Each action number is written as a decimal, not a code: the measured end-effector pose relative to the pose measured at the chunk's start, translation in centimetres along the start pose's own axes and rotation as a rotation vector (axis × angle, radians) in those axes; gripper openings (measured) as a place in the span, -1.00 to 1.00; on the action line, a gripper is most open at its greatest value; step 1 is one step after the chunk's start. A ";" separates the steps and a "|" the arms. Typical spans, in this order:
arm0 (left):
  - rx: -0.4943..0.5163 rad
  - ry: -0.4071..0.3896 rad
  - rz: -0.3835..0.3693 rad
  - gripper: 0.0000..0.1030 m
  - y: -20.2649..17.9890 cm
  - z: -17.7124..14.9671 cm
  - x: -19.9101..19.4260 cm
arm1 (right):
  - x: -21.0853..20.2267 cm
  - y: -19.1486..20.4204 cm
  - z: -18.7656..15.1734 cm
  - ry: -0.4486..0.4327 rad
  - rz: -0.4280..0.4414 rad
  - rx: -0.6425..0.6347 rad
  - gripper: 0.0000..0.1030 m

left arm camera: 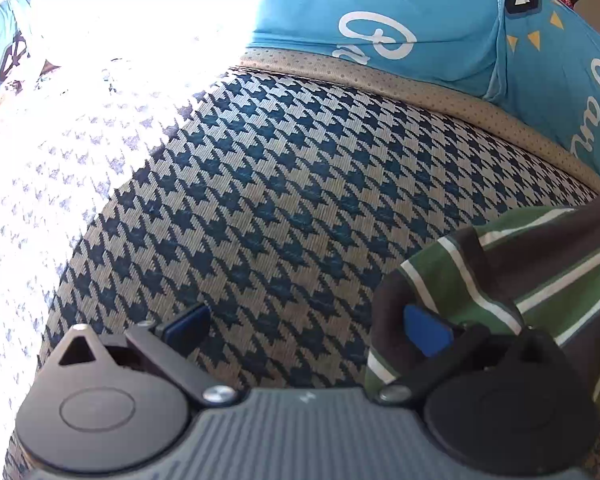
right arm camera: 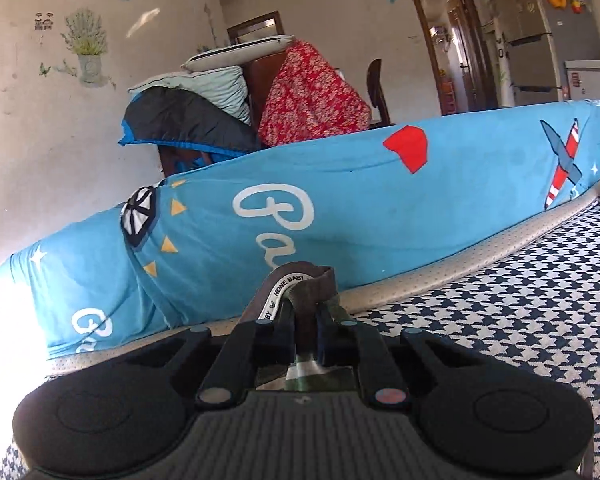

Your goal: Fold clothes

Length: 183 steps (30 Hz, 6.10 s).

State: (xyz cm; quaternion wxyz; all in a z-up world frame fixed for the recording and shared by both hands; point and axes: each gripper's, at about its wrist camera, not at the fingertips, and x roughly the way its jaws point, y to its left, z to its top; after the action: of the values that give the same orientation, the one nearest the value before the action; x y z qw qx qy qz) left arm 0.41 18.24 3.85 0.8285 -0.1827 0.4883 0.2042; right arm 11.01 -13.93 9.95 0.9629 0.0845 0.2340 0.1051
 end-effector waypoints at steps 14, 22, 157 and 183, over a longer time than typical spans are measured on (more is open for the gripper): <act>-0.040 -0.008 0.004 1.00 0.5 0.0 -1.0 | -1.8 6.1 -0.3 0.028 0.248 -0.233 -0.05; -0.049 -0.047 0.053 1.00 1.1 0.0 -2.1 | -0.5 10.8 -5.2 0.238 0.473 -0.485 -0.04; 0.184 -0.283 0.089 1.00 -8.1 -3.3 -3.4 | -5.0 2.9 -7.9 0.406 0.234 -0.259 -0.37; 0.054 -0.253 0.038 1.00 -6.0 -2.1 -3.4 | -3.1 4.0 -6.2 0.400 0.258 -0.233 -0.28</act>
State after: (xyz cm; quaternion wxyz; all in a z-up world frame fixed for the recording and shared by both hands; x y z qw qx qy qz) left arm 0.51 11.55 6.50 0.8842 -0.1239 0.3885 0.2279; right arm 4.74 -10.09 6.67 0.8794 -0.0201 0.3931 0.2677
